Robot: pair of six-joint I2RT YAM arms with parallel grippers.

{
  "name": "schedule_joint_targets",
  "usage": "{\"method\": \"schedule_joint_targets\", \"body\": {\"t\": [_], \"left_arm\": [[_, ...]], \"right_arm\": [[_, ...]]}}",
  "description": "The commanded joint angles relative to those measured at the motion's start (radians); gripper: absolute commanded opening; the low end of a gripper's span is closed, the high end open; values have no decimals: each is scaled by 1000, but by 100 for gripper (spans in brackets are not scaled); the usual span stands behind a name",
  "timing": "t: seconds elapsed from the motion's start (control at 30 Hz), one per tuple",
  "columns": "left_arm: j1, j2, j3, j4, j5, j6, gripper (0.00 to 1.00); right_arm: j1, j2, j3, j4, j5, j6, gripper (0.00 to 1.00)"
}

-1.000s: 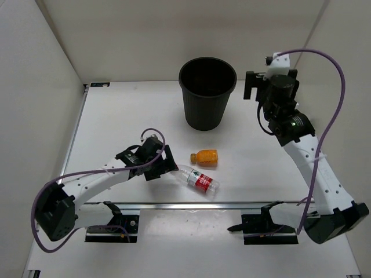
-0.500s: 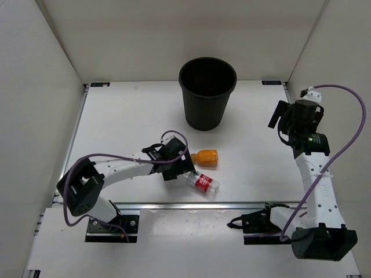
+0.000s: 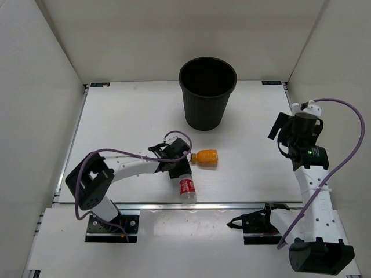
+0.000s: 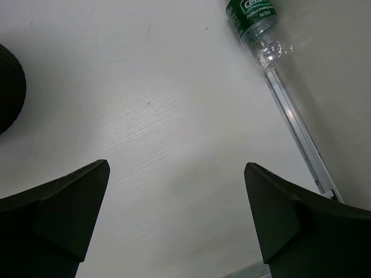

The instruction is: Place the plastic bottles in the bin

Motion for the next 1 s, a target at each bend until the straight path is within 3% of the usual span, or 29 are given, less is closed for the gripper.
{"method": "schedule_joint_targets", "body": {"t": [0.0, 0.13, 0.27, 0.37, 0.43, 0.57, 0.67, 0.73, 0.77, 0.87, 0.93, 0.97], "left_arm": [[18, -140, -35, -22, -45, 10, 47], [73, -268, 9, -140, -98, 92, 41], [159, -338, 248, -188, -174, 339, 49], [130, -199, 552, -188, -308, 576, 50], [134, -71, 766, -111, -247, 735, 50], [171, 144, 1084, -38, -173, 841, 60], [176, 411, 1461, -49, -202, 956, 66], [176, 474, 1491, 22, -242, 985, 63], [182, 473, 1421, 125, -248, 992, 63], [199, 504, 1388, 272, -300, 964, 61], [208, 533, 1439, 266, -299, 960, 69], [211, 557, 1468, 257, -289, 947, 82]], "right_arm": [[-3, -36, -24, 1, 7, 6, 100], [-8, -54, -55, -10, 10, -16, 99], [13, -90, -117, 22, -103, -51, 99], [75, -100, -168, 38, -134, -36, 99], [135, -102, -202, 33, -129, -37, 99], [269, -99, -248, 42, -207, -111, 98], [349, -78, -259, 15, -231, -136, 98], [417, -62, -251, 2, -200, -128, 97], [437, -59, -253, -1, -189, -113, 98], [435, -48, -243, 7, -227, -111, 97], [413, -51, -250, 9, -331, -149, 97], [405, -58, -256, 21, -356, -169, 98]]}}
